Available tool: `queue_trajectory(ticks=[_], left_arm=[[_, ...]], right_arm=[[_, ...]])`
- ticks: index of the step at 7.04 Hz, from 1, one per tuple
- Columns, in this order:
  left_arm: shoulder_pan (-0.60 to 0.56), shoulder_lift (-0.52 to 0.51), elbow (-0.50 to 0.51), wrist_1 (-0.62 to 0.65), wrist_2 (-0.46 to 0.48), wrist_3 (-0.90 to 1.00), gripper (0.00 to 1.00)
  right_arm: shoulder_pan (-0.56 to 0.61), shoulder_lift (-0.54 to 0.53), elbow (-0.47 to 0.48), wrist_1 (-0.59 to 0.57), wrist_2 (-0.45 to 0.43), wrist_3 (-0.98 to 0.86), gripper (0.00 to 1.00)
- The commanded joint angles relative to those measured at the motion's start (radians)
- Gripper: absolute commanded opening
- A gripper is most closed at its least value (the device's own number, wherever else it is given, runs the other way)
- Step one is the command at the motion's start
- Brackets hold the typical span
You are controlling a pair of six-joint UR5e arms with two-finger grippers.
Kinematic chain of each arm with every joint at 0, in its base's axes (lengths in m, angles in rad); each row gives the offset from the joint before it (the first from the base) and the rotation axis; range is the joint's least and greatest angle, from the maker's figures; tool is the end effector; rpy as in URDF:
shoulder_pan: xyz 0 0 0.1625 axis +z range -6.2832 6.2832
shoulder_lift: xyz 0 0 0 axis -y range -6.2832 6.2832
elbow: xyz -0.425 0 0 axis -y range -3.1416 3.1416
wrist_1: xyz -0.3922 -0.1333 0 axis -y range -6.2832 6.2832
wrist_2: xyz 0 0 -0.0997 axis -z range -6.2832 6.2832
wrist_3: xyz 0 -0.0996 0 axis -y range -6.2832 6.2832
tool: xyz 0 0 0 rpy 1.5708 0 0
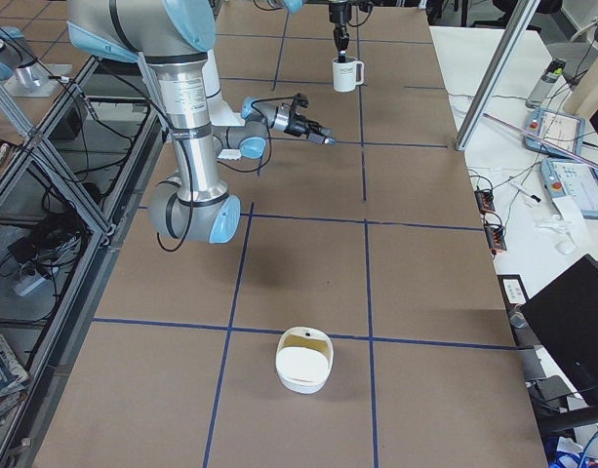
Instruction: Left arm hands cup to right arm to dump lemon
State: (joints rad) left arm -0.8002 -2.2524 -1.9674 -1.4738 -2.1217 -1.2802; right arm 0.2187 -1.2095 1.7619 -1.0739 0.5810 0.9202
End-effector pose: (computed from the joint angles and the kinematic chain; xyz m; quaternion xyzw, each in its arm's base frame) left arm 0.3452 -0.4721 0.1113 0.0301 0.5121 -0.0899 0.8537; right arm -0.5203 -0.3375 0.2950 0.5585 -0.2267 0.0692 0.7949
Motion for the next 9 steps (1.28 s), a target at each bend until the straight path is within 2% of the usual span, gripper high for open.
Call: queue_trajectory(ticks=[1, 2, 4, 5, 6, 7, 8, 9], left_arm=[[-0.057, 0.211, -0.085, -0.006, -0.010, 0.277, 0.00], [-0.103, 0.317, -0.099, -0.011, -0.062, 0.423, 0.00], [-0.183, 0.551, -0.093, -0.161, -0.072, 0.634, 0.00], [-0.215, 0.627, -0.088, -0.202, -0.075, 0.695, 0.00], [-0.250, 0.695, -0.058, -0.206, -0.114, 0.767, 0.00], [-0.311, 0.718, -0.042, -0.210, -0.194, 0.847, 0.00], [-0.318, 0.772, -0.007, -0.221, -0.207, 0.893, 0.00], [-0.318, 0.777, 0.007, -0.236, -0.210, 0.886, 0.00]], right_arm=[[0.120, -0.008, 0.040, 0.000, 0.219, 0.026, 1.00], [0.190, -0.012, 0.059, -0.003, 0.366, 0.026, 1.00], [0.276, -0.045, 0.064, -0.014, 0.485, 0.017, 1.00], [0.369, -0.051, 0.064, -0.017, 0.638, 0.014, 1.00], [0.495, -0.071, 0.076, -0.017, 0.857, 0.014, 1.00], [0.589, -0.144, 0.123, -0.018, 0.984, 0.005, 1.00], [0.719, -0.171, 0.149, -0.078, 1.178, -0.024, 1.00], [0.839, -0.180, 0.157, -0.177, 1.346, -0.070, 1.00]])
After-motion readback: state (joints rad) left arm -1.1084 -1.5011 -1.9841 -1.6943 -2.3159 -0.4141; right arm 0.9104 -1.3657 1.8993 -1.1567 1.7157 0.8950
